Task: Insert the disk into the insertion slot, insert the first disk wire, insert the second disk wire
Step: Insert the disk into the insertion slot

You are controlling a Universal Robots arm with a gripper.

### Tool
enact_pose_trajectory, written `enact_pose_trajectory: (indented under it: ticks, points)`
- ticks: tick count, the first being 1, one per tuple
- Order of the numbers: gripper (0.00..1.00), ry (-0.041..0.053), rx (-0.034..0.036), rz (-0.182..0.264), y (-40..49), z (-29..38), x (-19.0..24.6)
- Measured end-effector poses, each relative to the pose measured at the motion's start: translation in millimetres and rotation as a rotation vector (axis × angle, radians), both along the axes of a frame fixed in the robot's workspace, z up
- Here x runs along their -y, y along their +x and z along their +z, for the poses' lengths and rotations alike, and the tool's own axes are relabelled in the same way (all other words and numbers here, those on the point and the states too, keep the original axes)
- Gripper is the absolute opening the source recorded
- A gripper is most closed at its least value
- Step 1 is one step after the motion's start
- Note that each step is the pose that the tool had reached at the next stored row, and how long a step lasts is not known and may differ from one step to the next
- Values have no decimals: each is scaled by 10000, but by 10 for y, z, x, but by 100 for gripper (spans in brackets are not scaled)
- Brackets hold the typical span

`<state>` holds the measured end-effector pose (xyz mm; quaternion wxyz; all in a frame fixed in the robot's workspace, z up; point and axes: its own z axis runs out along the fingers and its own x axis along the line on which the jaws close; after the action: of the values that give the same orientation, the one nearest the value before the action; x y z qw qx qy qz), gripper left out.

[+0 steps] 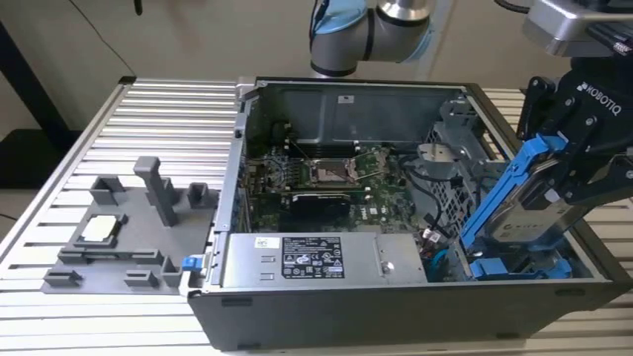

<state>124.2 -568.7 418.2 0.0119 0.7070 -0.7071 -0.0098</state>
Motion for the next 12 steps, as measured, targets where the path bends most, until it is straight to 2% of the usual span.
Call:
enact_pose_trajectory:
  ticks: [12]
  points:
    - [33, 20, -21, 48, 32, -160, 33]
